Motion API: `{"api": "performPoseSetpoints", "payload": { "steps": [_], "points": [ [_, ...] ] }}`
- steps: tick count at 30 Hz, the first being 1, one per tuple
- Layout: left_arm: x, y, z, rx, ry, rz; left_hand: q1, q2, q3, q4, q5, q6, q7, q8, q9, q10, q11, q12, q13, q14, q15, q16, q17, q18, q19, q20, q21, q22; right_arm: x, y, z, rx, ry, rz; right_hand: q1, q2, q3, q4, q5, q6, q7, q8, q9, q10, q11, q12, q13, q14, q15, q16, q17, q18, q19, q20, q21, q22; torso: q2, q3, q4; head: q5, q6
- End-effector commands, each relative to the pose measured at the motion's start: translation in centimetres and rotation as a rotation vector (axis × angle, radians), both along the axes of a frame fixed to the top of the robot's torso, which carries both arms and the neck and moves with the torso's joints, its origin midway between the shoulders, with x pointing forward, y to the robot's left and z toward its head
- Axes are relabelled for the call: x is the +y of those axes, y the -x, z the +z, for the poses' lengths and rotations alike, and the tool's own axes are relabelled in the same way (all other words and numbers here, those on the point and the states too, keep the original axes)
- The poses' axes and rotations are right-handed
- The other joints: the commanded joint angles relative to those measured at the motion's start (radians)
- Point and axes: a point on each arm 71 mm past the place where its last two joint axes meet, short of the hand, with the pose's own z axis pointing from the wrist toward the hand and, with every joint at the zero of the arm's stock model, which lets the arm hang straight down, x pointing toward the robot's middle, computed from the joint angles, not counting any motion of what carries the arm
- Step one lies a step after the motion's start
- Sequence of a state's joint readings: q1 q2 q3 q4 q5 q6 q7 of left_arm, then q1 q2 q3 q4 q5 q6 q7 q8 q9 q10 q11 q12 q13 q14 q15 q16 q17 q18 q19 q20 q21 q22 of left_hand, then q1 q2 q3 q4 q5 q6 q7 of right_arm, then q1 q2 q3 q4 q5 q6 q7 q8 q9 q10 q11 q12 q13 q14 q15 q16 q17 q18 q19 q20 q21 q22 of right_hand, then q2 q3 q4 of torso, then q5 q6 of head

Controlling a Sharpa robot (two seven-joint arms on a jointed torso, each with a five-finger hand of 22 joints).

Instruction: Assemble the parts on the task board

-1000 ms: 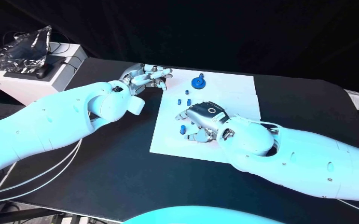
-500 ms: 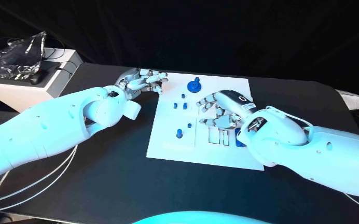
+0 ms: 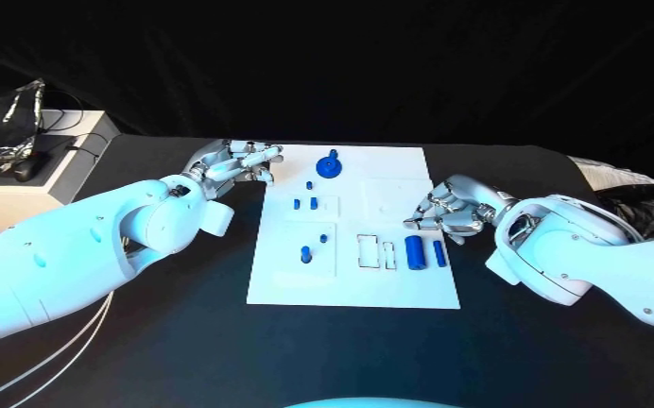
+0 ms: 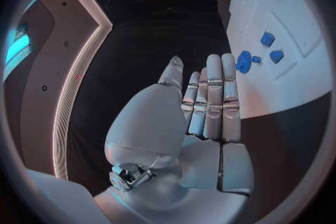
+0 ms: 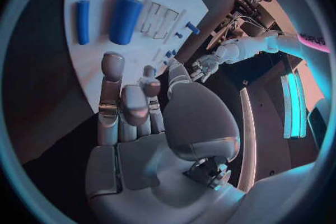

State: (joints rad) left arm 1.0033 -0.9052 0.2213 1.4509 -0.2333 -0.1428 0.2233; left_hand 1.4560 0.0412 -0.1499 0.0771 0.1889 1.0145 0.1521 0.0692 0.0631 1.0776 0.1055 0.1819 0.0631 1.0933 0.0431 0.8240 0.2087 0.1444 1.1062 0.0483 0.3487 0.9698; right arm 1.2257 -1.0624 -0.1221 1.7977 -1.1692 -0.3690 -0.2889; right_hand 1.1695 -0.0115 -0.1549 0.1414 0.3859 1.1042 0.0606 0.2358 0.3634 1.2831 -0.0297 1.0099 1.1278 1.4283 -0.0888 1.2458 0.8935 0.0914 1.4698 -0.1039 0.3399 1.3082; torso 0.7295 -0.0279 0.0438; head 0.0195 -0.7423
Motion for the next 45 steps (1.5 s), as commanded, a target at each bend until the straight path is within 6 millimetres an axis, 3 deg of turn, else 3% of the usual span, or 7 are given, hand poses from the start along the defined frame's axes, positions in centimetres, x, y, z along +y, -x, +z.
{"api": "performPoseSetpoints", "payload": {
  "steps": [1,3,8,16,19,25,45],
  "points": [
    [-0.4,0.4,0.1,-0.017,0.032,-0.045,-0.002,-0.007,0.001,-0.001,0.005,-0.002,-0.005,-0.004,0.001,-0.002,0.006,-0.005,0.0,0.001,0.001,-0.002,0.001,-0.016,0.003,0.001,-0.004,0.002,-1.3,0.6,-0.9,0.146,0.104,-0.089,-0.01,-0.003,-0.011,0.02,0.007,0.013,-0.01,-0.029,0.083,0.048,-0.001,0.061,0.121,0.008,-0.002,0.016,0.036,-0.009,0.041,0.0,0.057,0.055,-0.002,0.0,-0.0034,-0.022,-0.006],
    [-0.4,0.5,-0.1,-0.015,0.032,-0.047,-0.003,-0.008,0.001,-0.001,0.005,-0.001,-0.005,-0.004,0.001,-0.002,0.006,-0.005,0.0,0.001,0.002,-0.002,0.001,-0.016,0.002,0.001,-0.004,0.002,-2.0,0.8,-1.0,0.163,0.141,-0.112,-0.02,-0.016,-0.012,0.033,0.006,0.019,-0.011,-0.051,0.112,0.063,-0.001,0.062,0.149,0.009,-0.003,0.017,0.046,-0.008,0.042,0.0,0.07,0.056,-0.001,0.0002,-0.0041,-0.026,-0.008],
    [-0.3,0.6,-0.3,-0.013,0.031,-0.046,-0.006,-0.009,0.002,-0.002,0.005,0.0,-0.006,-0.004,0.001,-0.003,0.006,-0.004,0.0,0.001,0.002,-0.002,0.001,-0.017,0.002,0.001,-0.004,0.002,-2.7,1.1,-1.2,0.181,0.193,-0.129,-0.061,-0.02,-0.006,0.04,0.022,0.031,-0.013,-0.083,0.153,0.078,-0.003,0.06,0.19,0.011,-0.004,0.024,0.066,-0.008,0.042,-0.001,0.096,0.059,-0.002,-0.001,-0.0046,-0.032,-0.013],
    [-0.4,0.6,-0.3,-0.01,0.032,-0.049,-0.009,-0.009,0.003,-0.002,0.004,0.002,-0.007,-0.004,0.001,-0.004,0.006,-0.004,0.0,0.0,0.002,-0.002,0.002,-0.017,0.002,0.0,-0.005,0.002,-2.2,1.1,-1.6,0.19,0.227,-0.123,-0.099,-0.037,0.005,0.081,0.019,0.032,-0.016,-0.087,0.197,0.09,-0.005,0.079,0.22,0.014,-0.004,0.037,0.092,-0.009,0.044,-0.002,0.134,0.065,-0.001,-0.0029,-0.0031,-0.04,-0.018],
    [-0.4,0.6,-0.3,-0.009,0.032,-0.049,-0.009,-0.009,0.003,-0.002,0.004,0.002,-0.007,-0.004,0.001,-0.004,0.006,-0.004,0.0,0.0,0.002,-0.002,0.002,-0.017,0.002,0.0,-0.005,0.002,-1.6,0.9,-1.9,0.198,0.252,-0.105,-0.105,-0.034,0.004,0.083,0.021,0.032,-0.016,-0.088,0.2,0.091,-0.005,0.082,0.222,0.014,-0.005,0.036,0.091,-0.009,0.043,-0.002,0.133,0.065,-0.001,-0.0041,-0.0027,-0.043,-0.019],
    [-0.6,0.7,-0.3,-0.007,0.032,-0.053,-0.013,-0.009,0.004,-0.002,0.005,0.004,-0.007,-0.004,0.001,-0.004,0.006,-0.004,0.0,0.001,0.002,-0.002,0.003,-0.018,0.002,0.0,-0.005,0.003,-0.5,0.5,-2.5,0.201,0.295,-0.067,-0.119,-0.028,-0.001,0.076,0.017,0.032,-0.016,-0.092,0.213,0.093,-0.005,0.086,0.229,0.014,-0.005,0.033,0.089,-0.01,0.042,-0.002,0.133,0.064,-0.001,-0.0026,-0.0008,-0.052,-0.023],
    [-0.5,0.8,-0.3,-0.005,0.032,-0.057,-0.026,-0.009,0.001,0.007,0.003,0.003,-0.006,-0.004,0.001,-0.009,0.007,-0.002,0.0,0.002,0.003,-0.002,0.004,-0.019,0.004,0.0,-0.008,0.002,1.6,-0.2,-3.9,0.208,0.381,0.007,-0.128,-0.028,0.001,0.069,0.005,0.028,-0.018,-0.09,0.246,0.088,-0.006,0.077,0.226,0.013,-0.005,0.029,0.085,-0.011,0.039,-0.002,0.114,0.062,0.0,-0.001,-0.0014,-0.038,-0.04]
  ]
}}
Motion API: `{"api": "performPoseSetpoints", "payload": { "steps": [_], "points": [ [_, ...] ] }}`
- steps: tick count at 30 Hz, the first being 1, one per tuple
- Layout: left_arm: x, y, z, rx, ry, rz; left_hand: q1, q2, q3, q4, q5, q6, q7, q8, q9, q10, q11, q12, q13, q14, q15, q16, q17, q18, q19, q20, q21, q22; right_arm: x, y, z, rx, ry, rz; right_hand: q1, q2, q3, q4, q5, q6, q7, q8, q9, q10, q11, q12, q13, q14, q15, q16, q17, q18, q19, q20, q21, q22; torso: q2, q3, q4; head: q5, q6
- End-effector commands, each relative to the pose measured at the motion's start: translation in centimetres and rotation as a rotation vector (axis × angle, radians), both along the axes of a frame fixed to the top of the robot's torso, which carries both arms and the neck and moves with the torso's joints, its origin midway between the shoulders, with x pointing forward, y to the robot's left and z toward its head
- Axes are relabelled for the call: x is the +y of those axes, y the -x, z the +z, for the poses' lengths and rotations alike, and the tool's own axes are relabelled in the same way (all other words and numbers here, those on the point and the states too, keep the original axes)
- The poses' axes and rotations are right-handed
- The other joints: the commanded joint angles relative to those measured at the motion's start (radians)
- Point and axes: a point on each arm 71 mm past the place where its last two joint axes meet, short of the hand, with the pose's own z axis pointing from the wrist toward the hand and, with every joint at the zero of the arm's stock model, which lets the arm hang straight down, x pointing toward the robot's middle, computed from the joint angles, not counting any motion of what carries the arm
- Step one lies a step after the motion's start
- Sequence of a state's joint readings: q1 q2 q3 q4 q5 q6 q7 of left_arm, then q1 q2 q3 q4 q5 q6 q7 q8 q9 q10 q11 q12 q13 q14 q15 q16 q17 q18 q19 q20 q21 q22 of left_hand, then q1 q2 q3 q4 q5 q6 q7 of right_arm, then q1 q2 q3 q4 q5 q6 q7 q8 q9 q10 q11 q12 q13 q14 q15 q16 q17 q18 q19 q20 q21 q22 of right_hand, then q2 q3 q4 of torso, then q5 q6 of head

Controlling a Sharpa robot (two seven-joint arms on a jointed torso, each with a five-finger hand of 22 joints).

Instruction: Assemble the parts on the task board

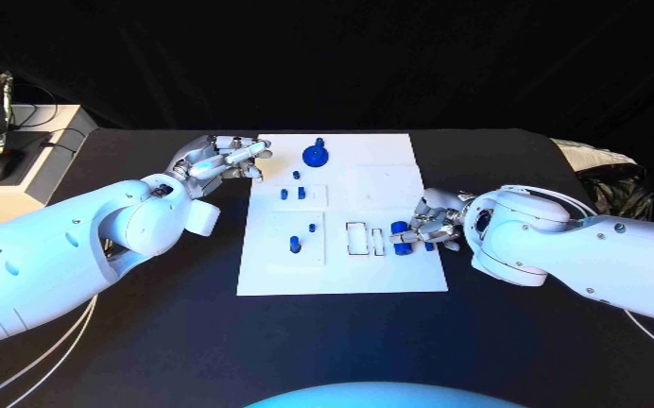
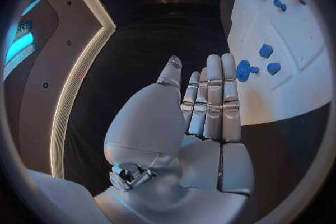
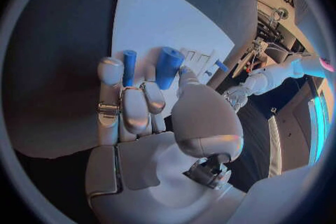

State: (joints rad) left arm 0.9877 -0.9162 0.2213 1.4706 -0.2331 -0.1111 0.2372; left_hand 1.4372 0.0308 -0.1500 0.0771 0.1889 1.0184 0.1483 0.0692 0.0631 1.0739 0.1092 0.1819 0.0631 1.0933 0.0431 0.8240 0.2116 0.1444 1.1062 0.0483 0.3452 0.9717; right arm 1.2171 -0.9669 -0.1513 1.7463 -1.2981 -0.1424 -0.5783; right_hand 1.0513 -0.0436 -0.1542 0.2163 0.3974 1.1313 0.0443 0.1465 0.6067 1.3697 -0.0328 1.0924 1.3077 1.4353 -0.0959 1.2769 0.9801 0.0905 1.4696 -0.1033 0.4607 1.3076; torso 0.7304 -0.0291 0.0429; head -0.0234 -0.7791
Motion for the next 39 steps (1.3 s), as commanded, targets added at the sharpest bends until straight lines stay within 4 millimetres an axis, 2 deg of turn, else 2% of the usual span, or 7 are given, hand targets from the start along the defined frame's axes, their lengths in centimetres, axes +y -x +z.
{"api": "performPoseSetpoints", "payload": {
  "steps": [1,5,9,11,18,24,39],
  "points": [
    [-0.2,0.1,0.1,-0.007,0.016,-0.019,-0.008,0.001,0.001,0.007,0.003,-0.001,-0.002,-0.004,0.001,-0.005,0.003,-0.002,0.0,0.002,0.003,-0.002,0.001,-0.019,0.004,0.0,-0.004,0.0,0.1,0.0,-0.5,0.015,0.065,0.037,-0.01,0.004,0.0,-0.007,-0.008,0.001,-0.002,0.0,0.005,0.001,-0.003,-0.006,0.046,0.006,0.002,-0.003,-0.002,-0.01,0.039,-0.003,-0.007,0.063,-0.001,0.0002,-0.0009,0.005,-0.005],
    [-0.2,0.1,0.2,-0.007,0.015,-0.019,-0.008,0.001,0.001,0.007,0.003,-0.001,-0.002,-0.004,0.001,-0.005,0.003,-0.002,0.0,0.002,0.003,-0.002,0.001,-0.019,0.004,0.0,-0.004,0.0,0.4,0.1,-1.0,0.022,0.081,0.052,0.003,0.024,-0.005,-0.049,0.02,-0.001,-0.002,0.0,0.025,0.001,-0.004,-0.008,0.045,0.006,0.002,-0.005,-0.003,-0.011,0.039,-0.004,-0.012,0.062,0.0,-0.0002,-0.0005,0.007,-0.006],
    [-0.1,0.1,0.1,-0.006,0.015,-0.018,-0.006,0.002,0.002,0.007,0.003,0.0,-0.002,-0.004,0.001,-0.005,0.003,-0.001,0.0,0.001,0.003,-0.003,0.001,-0.018,0.005,0.001,-0.005,-0.001,0.7,0.1,-1.2,0.019,0.079,0.055,0.053,0.053,0.01,-0.114,0.141,0.0,-0.002,-0.001,0.029,0.001,-0.004,-0.008,0.045,0.006,0.0,-0.007,-0.004,-0.012,0.039,-0.004,-0.014,0.062,-0.001,0.0003,-0.0009,0.009,-0.009],
    [-0.1,0.1,0.1,-0.005,0.014,-0.018,-0.006,0.002,0.002,0.007,0.003,0.0,-0.002,-0.004,0.001,-0.005,0.003,-0.001,0.0,0.001,0.003,-0.003,0.001,-0.018,0.005,0.001,-0.005,-0.001,0.7,0.2,-1.3,0.024,0.068,0.048,0.062,0.063,0.027,-0.141,0.146,0.0,-0.004,-0.004,0.028,0.001,-0.006,-0.01,0.045,0.006,-0.001,-0.007,-0.004,-0.012,0.04,-0.005,-0.014,0.062,-0.001,-0.0007,-0.0014,0.01,-0.009],
    [0.0,0.1,0.1,-0.004,0.012,-0.013,-0.004,0.004,0.003,0.007,0.003,0.001,-0.002,-0.004,0.001,-0.005,0.003,-0.001,0.0,0.002,0.003,-0.002,0.001,-0.018,0.006,0.001,-0.006,-0.001,0.5,0.3,-1.4,0.052,0.001,0.002,0.089,0.052,0.14,-0.233,0.266,0.006,-0.01,-0.013,0.019,-0.003,-0.012,-0.018,0.042,0.006,-0.007,-0.01,-0.005,-0.017,0.038,-0.01,-0.01,0.064,-0.001,0.0001,-0.0018,0.014,-0.008],
    [0.1,0.1,0.1,-0.003,0.011,-0.012,-0.004,0.006,0.004,0.007,0.004,0.002,-0.002,-0.004,0.001,-0.006,0.003,-0.001,0.0,0.002,0.003,-0.003,0.001,-0.017,0.006,0.001,-0.006,-0.001,0.4,0.4,-1.0,0.083,-0.089,-0.057,0.026,0.036,0.265,-0.287,0.25,0.01,-0.014,-0.009,0.031,-0.003,-0.015,-0.022,0.041,0.007,-0.008,-0.009,0.004,-0.019,0.038,-0.012,-0.005,0.065,-0.002,-0.0013,-0.0019,0.016,-0.004],
    [0.0,0.0,-0.1,0.013,0.013,-0.024,-0.003,0.007,0.004,0.008,0.003,0.003,-0.002,-0.004,0.001,-0.006,0.003,-0.001,0.0,0.001,0.003,-0.003,0.001,-0.017,0.005,0.001,-0.007,-0.001,2.8,-0.2,1.4,0.145,-0.265,-0.111,0.007,0.035,0.272,-0.284,0.24,0.007,-0.014,-0.005,0.045,-0.003,-0.014,-0.025,0.04,0.007,-0.007,-0.009,0.009,-0.02,0.037,-0.012,-0.001,0.066,0.0,-0.0016,-0.0018,0.02,0.002]
  ]
}}
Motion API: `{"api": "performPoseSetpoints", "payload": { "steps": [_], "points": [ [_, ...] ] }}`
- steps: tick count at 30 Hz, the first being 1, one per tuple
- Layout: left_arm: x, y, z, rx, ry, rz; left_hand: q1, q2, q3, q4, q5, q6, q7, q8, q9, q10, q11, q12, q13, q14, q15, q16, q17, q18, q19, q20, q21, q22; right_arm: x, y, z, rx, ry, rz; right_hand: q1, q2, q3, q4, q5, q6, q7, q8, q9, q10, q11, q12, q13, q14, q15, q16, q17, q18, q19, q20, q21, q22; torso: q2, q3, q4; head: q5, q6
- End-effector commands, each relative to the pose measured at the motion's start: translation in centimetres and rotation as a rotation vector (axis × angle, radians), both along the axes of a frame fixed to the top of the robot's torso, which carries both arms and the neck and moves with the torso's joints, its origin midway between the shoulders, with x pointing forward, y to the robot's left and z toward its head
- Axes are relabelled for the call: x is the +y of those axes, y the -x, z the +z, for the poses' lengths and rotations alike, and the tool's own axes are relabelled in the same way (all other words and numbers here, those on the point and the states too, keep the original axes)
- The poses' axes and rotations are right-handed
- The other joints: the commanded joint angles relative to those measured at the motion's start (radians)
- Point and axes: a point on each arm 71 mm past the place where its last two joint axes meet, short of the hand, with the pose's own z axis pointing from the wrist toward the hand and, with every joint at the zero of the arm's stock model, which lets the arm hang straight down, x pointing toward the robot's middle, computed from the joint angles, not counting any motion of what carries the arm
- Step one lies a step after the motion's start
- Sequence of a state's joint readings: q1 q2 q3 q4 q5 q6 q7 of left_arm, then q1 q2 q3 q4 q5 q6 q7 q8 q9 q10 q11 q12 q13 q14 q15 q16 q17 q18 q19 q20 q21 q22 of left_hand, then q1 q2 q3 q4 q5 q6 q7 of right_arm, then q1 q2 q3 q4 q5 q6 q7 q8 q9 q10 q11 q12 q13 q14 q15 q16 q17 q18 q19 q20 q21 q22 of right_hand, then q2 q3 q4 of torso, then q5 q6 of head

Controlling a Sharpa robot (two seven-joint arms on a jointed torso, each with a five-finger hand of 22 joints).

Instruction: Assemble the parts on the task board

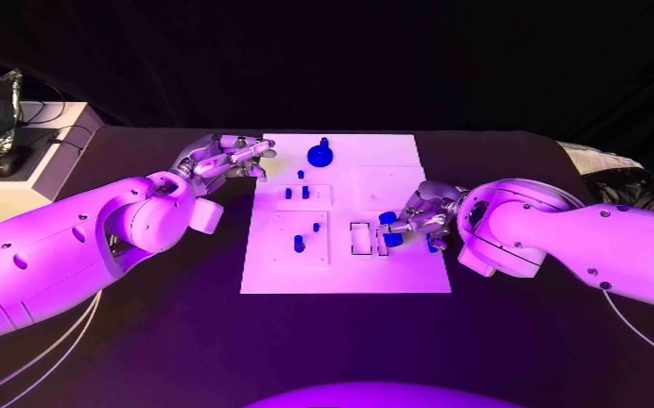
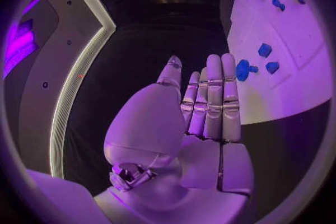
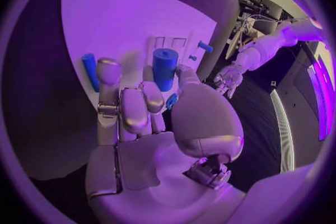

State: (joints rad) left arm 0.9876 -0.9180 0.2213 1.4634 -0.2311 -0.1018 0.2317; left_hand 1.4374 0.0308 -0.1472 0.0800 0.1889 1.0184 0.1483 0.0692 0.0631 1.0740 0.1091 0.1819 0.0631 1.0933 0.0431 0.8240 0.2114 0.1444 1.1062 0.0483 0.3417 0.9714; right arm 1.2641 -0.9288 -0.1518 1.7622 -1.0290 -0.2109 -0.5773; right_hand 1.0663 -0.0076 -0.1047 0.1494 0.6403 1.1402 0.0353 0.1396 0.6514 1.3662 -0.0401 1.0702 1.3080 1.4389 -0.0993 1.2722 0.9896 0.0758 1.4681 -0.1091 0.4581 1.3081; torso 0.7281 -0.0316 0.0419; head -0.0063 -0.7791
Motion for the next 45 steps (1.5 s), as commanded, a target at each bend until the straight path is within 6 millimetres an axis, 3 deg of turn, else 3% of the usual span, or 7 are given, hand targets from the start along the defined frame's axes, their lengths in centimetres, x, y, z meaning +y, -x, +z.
{"api": "performPoseSetpoints", "payload": {
  "steps": [1,14,27,45],
  "points": [
    [-0.3,0.1,0.0,0.006,0.015,-0.024,0.0,0.007,0.001,0.005,0.004,0.004,-0.003,-0.004,0.001,-0.007,0.004,-0.001,0.0,0.0,0.003,-0.004,0.001,-0.017,0.006,0.002,-0.004,0.0,1.0,0.1,-0.2,0.044,-0.058,-0.018,-0.008,-0.001,0.222,-0.218,-0.003,-0.002,-0.005,0.002,0.0,0.0,-0.007,-0.003,0.04,0.003,-0.004,-0.004,0.0,-0.006,0.039,-0.006,0.002,0.065,0.002,0.0013,-0.0013,0.003,0.002],
    [-0.3,0.2,0.1,0.009,0.016,-0.033,0.0,0.007,0.0,0.005,0.003,0.005,-0.003,-0.004,0.001,-0.008,0.004,-0.002,0.0,0.0,0.003,-0.004,0.001,-0.016,0.006,0.002,-0.005,0.0,3.6,-0.4,-0.3,-0.003,-0.042,0.033,-0.006,-0.006,0.216,-0.219,-0.012,-0.003,-0.004,0.0,0.001,-0.004,-0.006,-0.01,0.037,0.003,-0.003,-0.005,0.002,-0.006,0.037,-0.006,0.001,0.065,0.002,0.0,0.0003,0.007,0.0],
    [-0.2,0.2,0.0,0.02,0.019,-0.034,-0.001,0.007,-0.001,0.007,0.003,0.006,-0.003,-0.004,0.001,-0.009,0.004,-0.002,0.0,0.0,0.003,-0.003,0.002,-0.016,0.006,0.003,-0.005,0.0,4.1,-0.2,-0.8,0.016,-0.013,0.076,-0.008,-0.007,0.208,-0.214,-0.021,-0.003,-0.003,-0.002,0.0,-0.005,-0.005,-0.011,0.036,0.003,-0.002,-0.006,0.004,-0.006,0.036,-0.005,0.003,0.065,0.002,0.0027,-0.0023,0.017,-0.006],
    [-0.2,0.2,0.0,0.023,0.019,-0.034,-0.001,0.007,-0.001,0.007,0.003,0.006,-0.003,-0.004,0.001,-0.009,0.004,-0.002,0.0,0.0,0.003,-0.003,0.002,-0.016,0.006,0.003,-0.005,0.0,4.1,-0.1,-1.4,0.028,0.008,0.092,-0.008,-0.007,0.2,-0.209,-0.028,-0.002,-0.003,-0.004,-0.001,-0.007,-0.005,-0.016,0.033,0.003,-0.002,-0.009,0.006,-0.006,0.035,-0.004,0.002,0.065,0.002,0.001,-0.0001,0.021,-0.008]
  ]
}}
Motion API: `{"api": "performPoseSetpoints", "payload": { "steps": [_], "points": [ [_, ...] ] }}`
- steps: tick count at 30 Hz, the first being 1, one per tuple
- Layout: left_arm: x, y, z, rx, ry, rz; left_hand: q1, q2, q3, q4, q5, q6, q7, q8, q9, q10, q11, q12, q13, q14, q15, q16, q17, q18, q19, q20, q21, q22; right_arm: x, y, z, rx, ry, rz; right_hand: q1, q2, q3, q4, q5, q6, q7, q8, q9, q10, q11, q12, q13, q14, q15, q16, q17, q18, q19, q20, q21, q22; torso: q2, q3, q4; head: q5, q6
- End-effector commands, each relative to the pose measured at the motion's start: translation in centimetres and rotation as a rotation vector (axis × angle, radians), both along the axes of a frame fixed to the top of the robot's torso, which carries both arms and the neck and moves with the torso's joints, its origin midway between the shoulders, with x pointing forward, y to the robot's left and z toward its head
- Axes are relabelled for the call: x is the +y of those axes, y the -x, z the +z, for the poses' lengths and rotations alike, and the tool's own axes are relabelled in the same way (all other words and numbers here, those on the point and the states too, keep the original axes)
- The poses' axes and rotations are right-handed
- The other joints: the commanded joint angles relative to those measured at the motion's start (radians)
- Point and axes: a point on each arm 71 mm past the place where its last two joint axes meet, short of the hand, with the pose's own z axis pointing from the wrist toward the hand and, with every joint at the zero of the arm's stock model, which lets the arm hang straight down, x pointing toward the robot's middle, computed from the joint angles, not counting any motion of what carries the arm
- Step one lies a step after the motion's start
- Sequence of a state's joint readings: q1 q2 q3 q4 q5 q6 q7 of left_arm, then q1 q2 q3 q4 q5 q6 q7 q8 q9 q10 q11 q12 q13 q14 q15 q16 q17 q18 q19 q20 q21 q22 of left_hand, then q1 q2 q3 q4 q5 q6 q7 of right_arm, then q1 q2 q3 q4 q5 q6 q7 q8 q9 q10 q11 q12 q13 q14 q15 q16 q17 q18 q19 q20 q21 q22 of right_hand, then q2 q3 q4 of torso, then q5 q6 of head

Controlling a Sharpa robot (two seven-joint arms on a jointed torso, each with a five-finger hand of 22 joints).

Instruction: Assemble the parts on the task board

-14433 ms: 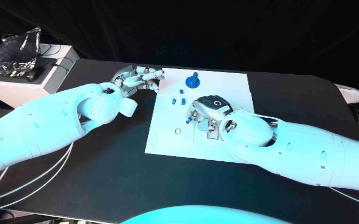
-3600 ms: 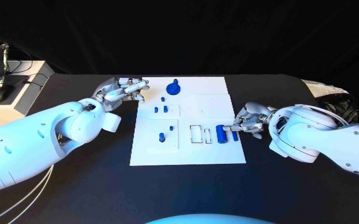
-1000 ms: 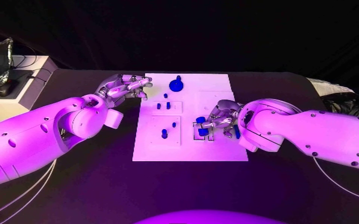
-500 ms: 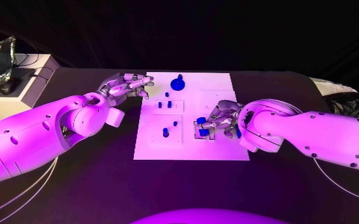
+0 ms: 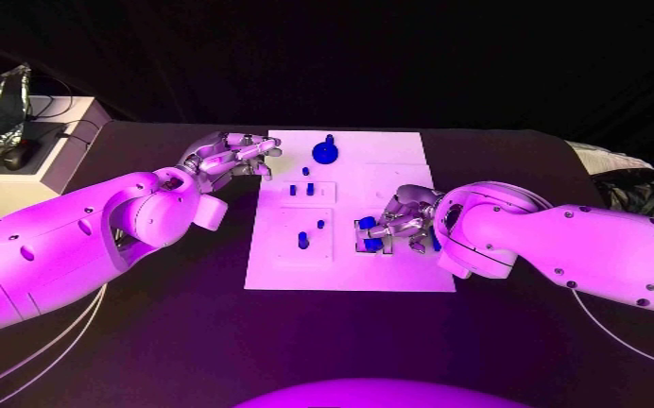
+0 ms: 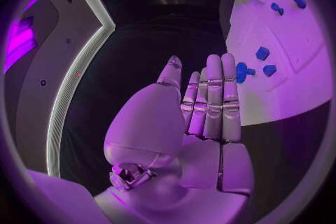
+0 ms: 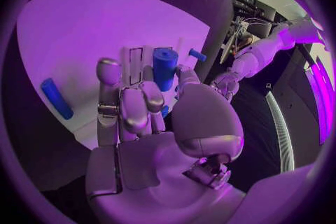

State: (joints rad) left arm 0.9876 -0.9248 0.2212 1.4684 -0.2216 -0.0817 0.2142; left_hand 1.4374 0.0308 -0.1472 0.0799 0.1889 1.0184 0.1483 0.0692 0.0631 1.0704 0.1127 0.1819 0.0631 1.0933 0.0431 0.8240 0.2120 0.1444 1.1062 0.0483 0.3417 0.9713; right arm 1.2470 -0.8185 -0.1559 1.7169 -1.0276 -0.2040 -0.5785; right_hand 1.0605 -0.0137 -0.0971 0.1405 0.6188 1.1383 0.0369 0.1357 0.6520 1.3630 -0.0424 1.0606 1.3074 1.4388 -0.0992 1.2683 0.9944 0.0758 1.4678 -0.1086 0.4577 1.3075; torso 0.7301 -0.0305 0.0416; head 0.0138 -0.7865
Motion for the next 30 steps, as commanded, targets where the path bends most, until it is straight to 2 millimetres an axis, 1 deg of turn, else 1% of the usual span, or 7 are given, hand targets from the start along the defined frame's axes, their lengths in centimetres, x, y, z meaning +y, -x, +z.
{"api": "performPoseSetpoints", "payload": {
  "steps": [1,8,10,18,20,23,30],
  "points": [
    [-0.21,0.08,0.09,0.002,0.015,-0.017,-0.001,0.007,-0.001,0.007,0.003,0.006,-0.003,-0.004,0.001,-0.005,0.001,-0.002,0.0,0.0,0.003,-0.003,0.001,-0.016,0.006,0.003,-0.005,0.0,0.14,0.1,-0.25,0.006,0.018,0.023,-0.006,-0.002,0.188,-0.195,-0.026,0.0,-0.004,0.0,-0.001,-0.004,-0.002,-0.007,0.033,0.003,-0.001,-0.005,0.001,-0.005,0.035,-0.005,0.0,0.065,0.0,-0.0002,-0.0002,0.002,0.0],
    [-0.15,0.1,0.11,0.002,0.014,-0.016,-0.001,0.007,-0.001,0.007,0.003,0.006,-0.003,-0.004,0.001,-0.005,0.001,-0.002,0.0,0.0,0.003,-0.003,0.001,-0.016,0.006,0.003,-0.005,0.0,0.2,-0.02,-0.45,0.014,0.009,0.011,-0.053,-0.034,0.137,-0.107,-0.265,0.002,0.003,0.0,-0.001,-0.008,0.005,-0.017,0.026,0.003,0.004,-0.009,0.001,-0.003,0.033,0.0,-0.008,0.064,0.001,-0.0006,-0.0002,0.004,-0.002],
    [-0.15,0.11,0.11,0.002,0.014,-0.016,-0.001,0.007,-0.001,0.007,0.003,0.006,-0.003,-0.004,0.001,-0.005,0.001,-0.002,0.0,0.0,0.003,-0.003,0.001,-0.016,0.006,0.003,-0.005,0.0,0.21,-0.06,-0.48,0.012,0.007,0.007,-0.048,-0.019,0.062,-0.083,-0.231,0.001,0.005,0.001,0.002,-0.011,0.008,-0.023,0.022,0.003,0.002,-0.01,0.002,-0.001,0.032,0.002,-0.011,0.063,0.001,-0.0001,-0.0002,0.006,-0.003],
    [-0.12,0.1,0.1,0.003,0.013,-0.015,-0.001,0.007,-0.003,0.007,0.003,0.005,-0.002,-0.004,0.001,-0.006,0.001,-0.002,0.0,0.0,0.004,-0.003,0.001,-0.015,0.007,0.003,-0.007,0.001,0.18,-0.23,-0.62,0.0,0.0,-0.011,-0.047,-0.06,0.027,0.059,-0.401,-0.008,0.006,-0.001,0.001,-0.02,0.009,-0.037,0.006,0.004,0.006,-0.014,0.004,0.001,0.032,0.004,-0.023,0.062,0.0,0.0003,-0.0009,0.007,-0.004],
    [-0.11,0.1,0.1,0.003,0.013,-0.015,-0.001,0.007,-0.003,0.007,0.003,0.005,-0.002,-0.004,0.001,-0.006,0.001,-0.002,0.0,0.0,0.004,-0.003,0.001,-0.015,0.007,0.003,-0.007,0.001,0.16,-0.24,-0.64,0.0,-0.001,-0.013,-0.059,-0.068,0.02,0.119,-0.414,-0.011,0.007,0.0,0.001,-0.026,0.009,-0.046,-0.001,0.003,0.007,-0.017,0.004,0.001,0.031,0.004,-0.029,0.061,0.0,0.0004,-0.0013,0.007,-0.003],
    [-0.1,0.1,0.1,0.003,0.012,-0.014,-0.001,0.007,-0.003,0.007,0.003,0.005,-0.002,-0.004,0.001,-0.006,0.001,-0.002,0.0,0.0,0.004,-0.003,0.001,-0.015,0.007,0.003,-0.007,0.001,0.13,-0.21,-0.67,0.0,-0.001,-0.013,-0.066,-0.021,-0.091,0.116,-0.384,-0.014,0.009,0.0,0.001,-0.03,0.01,-0.052,-0.008,0.003,0.008,-0.021,0.005,0.001,0.031,0.005,-0.034,0.06,0.0,0.0008,-0.0019,0.008,-0.003],
    [-0.07,0.08,0.07,0.005,0.011,-0.014,-0.005,0.007,-0.005,0.01,0.003,0.002,-0.001,-0.005,0.001,-0.007,0.002,-0.002,0.0,0.0,0.004,-0.003,0.001,-0.016,0.007,0.003,-0.007,0.001,0.03,0.08,-0.73,-0.002,-0.003,-0.012,-0.096,-0.045,-0.081,0.144,-0.404,-0.014,0.008,0.004,0.002,-0.036,0.01,-0.058,-0.015,0.003,0.008,-0.026,0.005,0.002,0.03,0.005,-0.046,0.059,0.0,0.0012,-0.0013,0.007,-0.001]
  ]
}}
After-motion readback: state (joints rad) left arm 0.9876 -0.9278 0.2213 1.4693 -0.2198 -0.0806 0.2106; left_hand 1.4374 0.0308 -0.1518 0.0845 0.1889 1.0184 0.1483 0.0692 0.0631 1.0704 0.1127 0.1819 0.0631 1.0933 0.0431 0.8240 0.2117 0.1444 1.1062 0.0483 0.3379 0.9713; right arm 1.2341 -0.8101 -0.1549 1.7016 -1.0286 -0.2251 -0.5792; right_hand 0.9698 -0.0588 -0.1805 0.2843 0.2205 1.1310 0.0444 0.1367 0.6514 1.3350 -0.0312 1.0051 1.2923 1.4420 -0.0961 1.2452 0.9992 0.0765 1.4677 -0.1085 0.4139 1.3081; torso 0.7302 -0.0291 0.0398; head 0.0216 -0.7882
